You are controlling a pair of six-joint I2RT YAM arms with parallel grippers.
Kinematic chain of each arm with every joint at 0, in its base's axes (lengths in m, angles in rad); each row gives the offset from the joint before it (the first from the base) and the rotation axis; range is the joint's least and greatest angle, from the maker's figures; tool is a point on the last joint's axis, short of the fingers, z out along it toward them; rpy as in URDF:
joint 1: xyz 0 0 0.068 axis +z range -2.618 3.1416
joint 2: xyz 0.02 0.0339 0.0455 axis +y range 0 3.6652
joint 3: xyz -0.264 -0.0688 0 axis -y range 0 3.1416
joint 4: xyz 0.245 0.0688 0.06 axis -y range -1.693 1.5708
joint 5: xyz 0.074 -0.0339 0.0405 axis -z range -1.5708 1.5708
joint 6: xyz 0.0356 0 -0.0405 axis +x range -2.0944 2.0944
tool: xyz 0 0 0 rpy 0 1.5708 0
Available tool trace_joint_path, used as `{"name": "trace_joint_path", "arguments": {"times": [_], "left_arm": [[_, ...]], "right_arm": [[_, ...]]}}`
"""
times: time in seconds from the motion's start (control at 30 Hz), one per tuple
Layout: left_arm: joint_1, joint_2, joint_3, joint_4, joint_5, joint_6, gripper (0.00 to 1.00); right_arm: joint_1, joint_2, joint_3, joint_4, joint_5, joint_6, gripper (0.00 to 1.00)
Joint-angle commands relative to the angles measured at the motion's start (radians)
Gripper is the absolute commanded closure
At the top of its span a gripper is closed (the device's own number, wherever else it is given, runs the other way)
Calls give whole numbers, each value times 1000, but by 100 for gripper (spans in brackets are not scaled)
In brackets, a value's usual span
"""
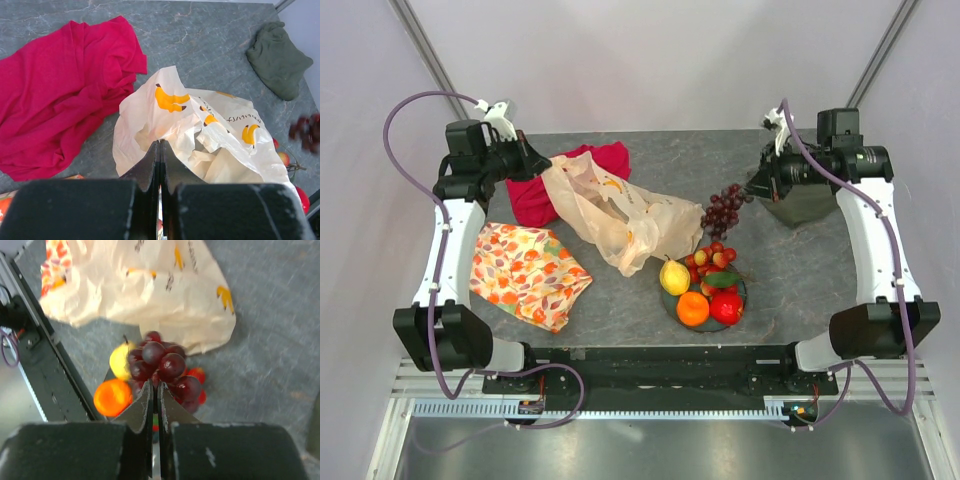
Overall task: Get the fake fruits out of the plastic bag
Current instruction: Place the fake fruit on the plate.
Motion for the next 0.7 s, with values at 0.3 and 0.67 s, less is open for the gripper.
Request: {"name": "trace_joint_path", "arguments": {"times": [0.3,0.67], "left_arm": [[2,-109,-55,12,36,28,99],[3,-230,-130,-49,22,96,98]], "right_arm": [[173,-245,-156,-275,63,-216,100],[331,-271,-209,-234,89,-118,100]]}}
